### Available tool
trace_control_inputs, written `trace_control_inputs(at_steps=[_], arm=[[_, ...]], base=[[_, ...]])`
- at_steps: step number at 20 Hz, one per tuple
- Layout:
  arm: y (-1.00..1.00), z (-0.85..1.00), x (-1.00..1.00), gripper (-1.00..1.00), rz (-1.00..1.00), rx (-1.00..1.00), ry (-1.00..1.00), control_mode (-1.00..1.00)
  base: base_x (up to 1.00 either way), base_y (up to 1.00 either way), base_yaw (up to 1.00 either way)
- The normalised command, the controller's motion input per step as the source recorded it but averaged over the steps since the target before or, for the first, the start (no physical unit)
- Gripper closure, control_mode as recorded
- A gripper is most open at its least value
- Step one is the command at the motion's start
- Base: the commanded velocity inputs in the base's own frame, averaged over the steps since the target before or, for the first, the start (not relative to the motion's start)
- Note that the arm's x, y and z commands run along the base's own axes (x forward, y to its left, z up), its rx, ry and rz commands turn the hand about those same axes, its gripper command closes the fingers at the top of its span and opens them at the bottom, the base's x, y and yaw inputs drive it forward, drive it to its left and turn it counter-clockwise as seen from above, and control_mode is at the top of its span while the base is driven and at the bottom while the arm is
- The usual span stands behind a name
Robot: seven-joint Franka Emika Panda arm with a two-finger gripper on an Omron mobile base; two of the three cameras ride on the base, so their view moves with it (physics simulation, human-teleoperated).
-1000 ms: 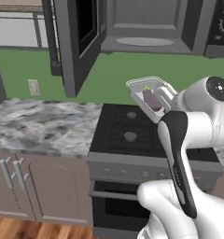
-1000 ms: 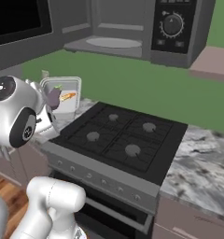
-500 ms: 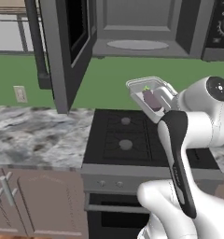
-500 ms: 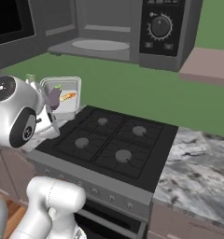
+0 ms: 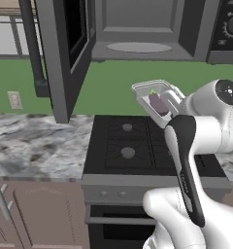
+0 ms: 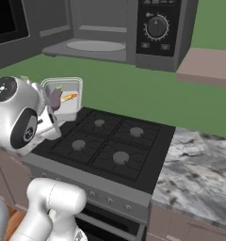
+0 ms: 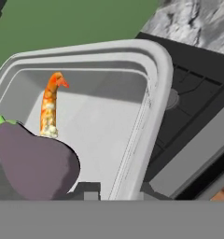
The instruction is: Place the tupperware containing the shrimp and eggplant meal in the microwave. Close the microwave door and press the start button to reheat the meal.
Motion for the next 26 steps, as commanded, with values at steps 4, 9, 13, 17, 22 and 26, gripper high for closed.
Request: trace_control_inputs(at_steps=[4,9,13,17,22,26], arm=[[-0.07,0.00,0.00,1.00,0.07,0.00,0.00,-1.00],[-0.01,0.00,0.00,1.00,0.06,0.00,0.00,-1.00],[0.00,0.00,0.00,1.00,0.00,0.00,0.00,-1.00],[0.00,0.09,-0.01,1.00,0.00,0.00,-0.07,-1.00],[0.00,0.66,-0.02,1.00,0.00,0.00,-0.15,-1.00],[0.00,0.70,0.00,1.00,0.00,0.00,-0.02,-1.00]], base=[[0.00,0.00,0.00],[0.00,0.00,0.00],[0.00,0.00,0.00],[0.00,0.00,0.00],[0.00,0.00,0.00],[0.00,0.00,0.00]])
